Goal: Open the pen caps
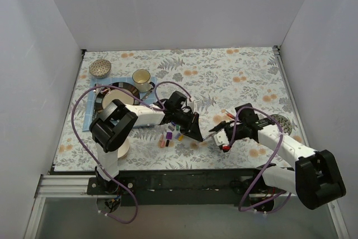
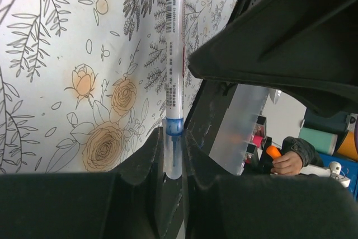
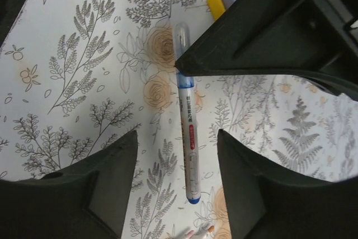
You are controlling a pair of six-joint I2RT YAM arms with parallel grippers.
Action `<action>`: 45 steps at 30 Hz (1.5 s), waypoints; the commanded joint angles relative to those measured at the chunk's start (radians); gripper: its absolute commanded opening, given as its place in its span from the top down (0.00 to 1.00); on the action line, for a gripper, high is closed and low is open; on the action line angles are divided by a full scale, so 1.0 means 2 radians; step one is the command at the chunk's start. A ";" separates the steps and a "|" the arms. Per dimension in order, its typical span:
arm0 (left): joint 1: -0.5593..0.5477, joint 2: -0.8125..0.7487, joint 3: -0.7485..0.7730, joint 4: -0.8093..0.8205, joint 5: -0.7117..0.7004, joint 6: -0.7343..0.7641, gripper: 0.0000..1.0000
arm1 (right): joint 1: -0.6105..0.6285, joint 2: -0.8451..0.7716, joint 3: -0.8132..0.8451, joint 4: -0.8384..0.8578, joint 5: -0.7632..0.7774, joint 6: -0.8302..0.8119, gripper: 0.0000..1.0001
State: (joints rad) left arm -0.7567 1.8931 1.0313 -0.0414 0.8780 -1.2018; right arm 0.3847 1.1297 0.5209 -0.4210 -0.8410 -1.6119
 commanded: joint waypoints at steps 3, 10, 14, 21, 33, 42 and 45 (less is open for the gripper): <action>-0.011 -0.001 0.014 -0.023 0.014 0.020 1.00 | 0.025 0.026 0.019 -0.021 0.035 -0.009 0.44; -0.022 -0.005 0.017 -0.031 0.023 0.026 1.00 | 0.042 0.036 0.016 0.000 0.055 0.008 0.57; -0.028 -0.011 0.017 -0.037 0.029 0.030 1.00 | 0.048 0.036 0.017 -0.001 0.052 0.010 0.66; -0.030 -0.031 0.017 -0.090 0.020 0.059 1.00 | 0.050 0.026 0.022 -0.012 0.064 -0.003 0.99; -0.030 -0.134 -0.038 -0.227 -0.059 0.112 1.00 | 0.022 -0.041 0.006 0.036 0.148 0.011 0.99; -0.030 -0.179 -0.039 -0.267 -0.098 0.113 1.00 | -0.049 -0.085 0.009 0.042 0.143 0.026 0.99; -0.030 -0.193 -0.039 -0.278 -0.105 0.113 1.00 | -0.066 -0.093 0.010 0.040 0.141 0.024 0.99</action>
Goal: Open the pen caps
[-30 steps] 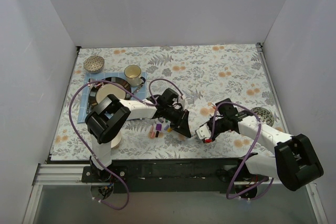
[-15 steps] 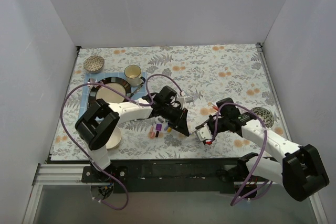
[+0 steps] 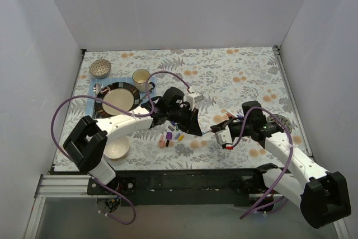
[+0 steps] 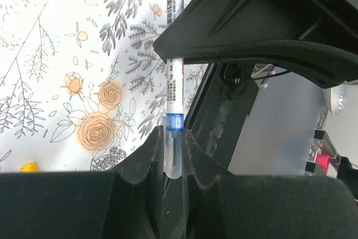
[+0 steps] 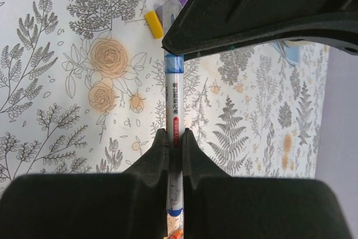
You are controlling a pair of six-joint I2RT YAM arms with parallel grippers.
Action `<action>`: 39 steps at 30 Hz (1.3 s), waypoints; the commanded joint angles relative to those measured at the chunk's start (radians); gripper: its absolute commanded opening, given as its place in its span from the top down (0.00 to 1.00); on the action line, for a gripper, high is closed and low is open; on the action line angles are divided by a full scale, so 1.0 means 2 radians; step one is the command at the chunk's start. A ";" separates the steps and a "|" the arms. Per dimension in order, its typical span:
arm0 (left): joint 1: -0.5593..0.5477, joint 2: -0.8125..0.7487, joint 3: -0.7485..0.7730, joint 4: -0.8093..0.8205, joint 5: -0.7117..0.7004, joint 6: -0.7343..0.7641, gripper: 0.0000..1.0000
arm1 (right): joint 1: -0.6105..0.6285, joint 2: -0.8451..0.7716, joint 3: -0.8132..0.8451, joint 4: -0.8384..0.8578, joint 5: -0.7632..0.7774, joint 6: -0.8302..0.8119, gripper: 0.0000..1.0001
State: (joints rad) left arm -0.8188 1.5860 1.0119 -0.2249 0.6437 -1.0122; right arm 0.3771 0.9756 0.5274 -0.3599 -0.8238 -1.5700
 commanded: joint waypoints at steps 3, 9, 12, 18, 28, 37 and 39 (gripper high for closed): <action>0.001 -0.044 -0.028 -0.196 0.008 0.019 1.00 | -0.074 -0.021 0.007 0.010 0.130 0.000 0.99; -0.014 -0.039 -0.026 -0.204 0.010 0.021 1.00 | -0.092 -0.021 0.006 0.015 0.134 -0.002 0.99; -0.020 -0.041 -0.025 -0.210 0.010 0.021 1.00 | -0.099 -0.025 0.006 0.016 0.134 -0.003 0.99; -0.023 -0.061 -0.030 -0.217 0.004 0.018 1.00 | -0.113 -0.026 0.007 0.016 0.138 -0.004 0.99; -0.025 -0.077 -0.040 -0.217 -0.006 0.014 1.00 | -0.133 -0.031 0.009 0.017 0.137 -0.003 0.99; -0.023 -0.104 -0.010 -0.187 -0.069 -0.005 0.67 | -0.136 -0.031 0.022 -0.011 0.077 0.010 0.99; -0.023 -0.139 -0.005 -0.166 -0.083 -0.013 0.54 | -0.136 -0.030 0.027 -0.015 0.058 0.020 0.99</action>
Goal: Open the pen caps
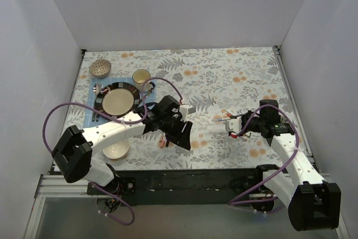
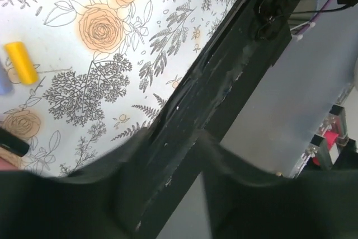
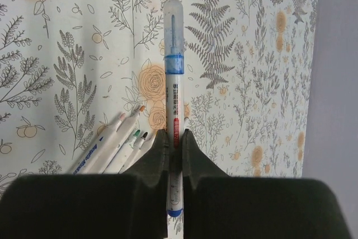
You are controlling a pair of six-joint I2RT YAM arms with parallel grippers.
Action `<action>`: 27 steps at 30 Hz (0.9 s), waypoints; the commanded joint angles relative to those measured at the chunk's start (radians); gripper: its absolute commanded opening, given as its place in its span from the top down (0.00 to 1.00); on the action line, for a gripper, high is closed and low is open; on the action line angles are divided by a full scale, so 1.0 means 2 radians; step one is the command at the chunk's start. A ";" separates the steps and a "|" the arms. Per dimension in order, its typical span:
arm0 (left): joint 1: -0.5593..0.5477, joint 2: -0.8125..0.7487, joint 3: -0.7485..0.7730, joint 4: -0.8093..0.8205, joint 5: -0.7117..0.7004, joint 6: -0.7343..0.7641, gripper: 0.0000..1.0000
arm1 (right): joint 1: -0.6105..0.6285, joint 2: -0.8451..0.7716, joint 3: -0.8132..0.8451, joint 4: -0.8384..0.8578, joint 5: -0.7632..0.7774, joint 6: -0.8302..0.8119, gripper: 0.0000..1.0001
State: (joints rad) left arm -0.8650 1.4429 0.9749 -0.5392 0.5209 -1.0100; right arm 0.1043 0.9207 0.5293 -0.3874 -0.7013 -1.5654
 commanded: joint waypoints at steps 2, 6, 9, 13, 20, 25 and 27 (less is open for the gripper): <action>0.001 -0.116 0.004 0.036 -0.058 -0.030 0.41 | -0.001 -0.002 0.031 -0.002 -0.017 0.038 0.99; 0.001 -0.207 -0.081 0.171 -0.138 -0.066 0.03 | 0.000 0.004 0.047 0.030 -0.066 0.167 0.99; 0.001 -0.251 -0.160 0.309 -0.194 -0.108 0.02 | 0.001 0.024 0.078 0.069 -0.114 0.343 0.99; 0.002 -0.228 -0.186 0.430 -0.275 -0.196 0.02 | 0.000 0.086 0.122 0.109 -0.191 0.556 0.99; 0.002 -0.094 -0.037 0.250 -0.420 -0.427 0.02 | 0.004 0.142 0.098 0.216 -0.201 0.708 0.99; 0.002 -0.053 -0.004 0.220 -0.428 -0.483 0.09 | 0.018 0.116 0.097 0.201 -0.106 0.681 0.99; 0.002 -0.038 0.002 0.222 -0.433 -0.489 0.15 | 0.028 0.109 0.093 0.201 -0.086 0.671 0.99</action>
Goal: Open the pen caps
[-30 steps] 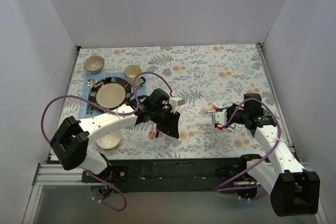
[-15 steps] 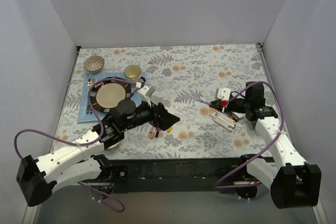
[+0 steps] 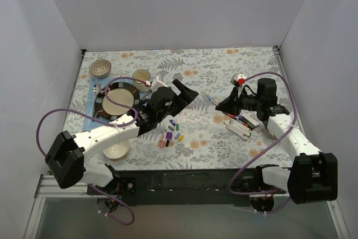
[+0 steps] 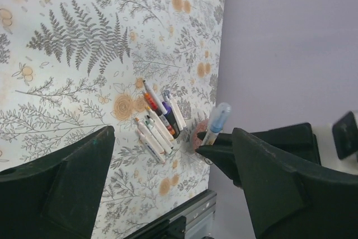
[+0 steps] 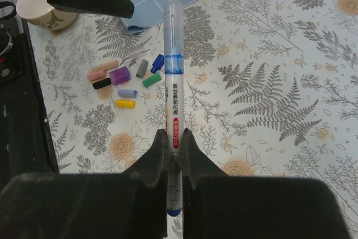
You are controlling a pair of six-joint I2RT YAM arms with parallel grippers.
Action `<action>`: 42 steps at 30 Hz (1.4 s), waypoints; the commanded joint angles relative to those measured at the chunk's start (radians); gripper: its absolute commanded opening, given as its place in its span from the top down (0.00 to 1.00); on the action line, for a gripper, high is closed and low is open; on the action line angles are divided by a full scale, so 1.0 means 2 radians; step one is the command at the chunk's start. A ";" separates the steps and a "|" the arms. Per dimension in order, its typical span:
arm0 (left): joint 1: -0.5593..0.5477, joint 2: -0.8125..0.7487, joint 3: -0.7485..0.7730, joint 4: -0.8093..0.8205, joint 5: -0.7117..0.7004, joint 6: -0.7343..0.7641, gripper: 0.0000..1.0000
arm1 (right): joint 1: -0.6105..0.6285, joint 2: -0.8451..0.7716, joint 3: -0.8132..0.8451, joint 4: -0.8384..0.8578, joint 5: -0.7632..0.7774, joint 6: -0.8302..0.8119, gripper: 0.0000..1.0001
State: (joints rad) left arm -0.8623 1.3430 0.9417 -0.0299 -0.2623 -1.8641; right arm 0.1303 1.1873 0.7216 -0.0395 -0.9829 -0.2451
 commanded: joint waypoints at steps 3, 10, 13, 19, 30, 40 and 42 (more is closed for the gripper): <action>0.001 0.042 0.046 -0.050 -0.042 -0.072 0.19 | 0.036 -0.031 -0.006 0.028 0.093 -0.004 0.99; 0.001 0.087 0.084 -0.052 -0.036 -0.080 0.15 | 0.064 -0.024 -0.001 0.021 0.136 -0.024 0.99; 0.001 0.097 0.087 -0.040 -0.028 -0.076 0.14 | 0.069 -0.019 -0.001 0.021 0.134 -0.025 0.99; 0.001 0.072 0.045 0.046 -0.016 -0.028 0.12 | 0.063 -0.005 -0.001 0.028 0.104 0.014 0.99; 0.005 0.006 -0.110 0.354 0.114 0.149 0.03 | 0.047 0.031 -0.049 0.165 -0.112 0.161 0.99; 0.023 0.049 -0.116 0.461 0.236 0.165 0.23 | 0.045 0.043 -0.067 0.263 -0.195 0.244 0.99; 0.024 0.047 -0.123 0.468 0.241 0.169 0.24 | 0.040 0.041 -0.070 0.280 -0.204 0.267 0.99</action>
State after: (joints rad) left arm -0.8211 1.4517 0.7200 0.8215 0.1425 -1.5677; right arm 0.2245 1.2892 0.5911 0.3866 -1.3052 0.1921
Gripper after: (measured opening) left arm 0.773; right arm 0.087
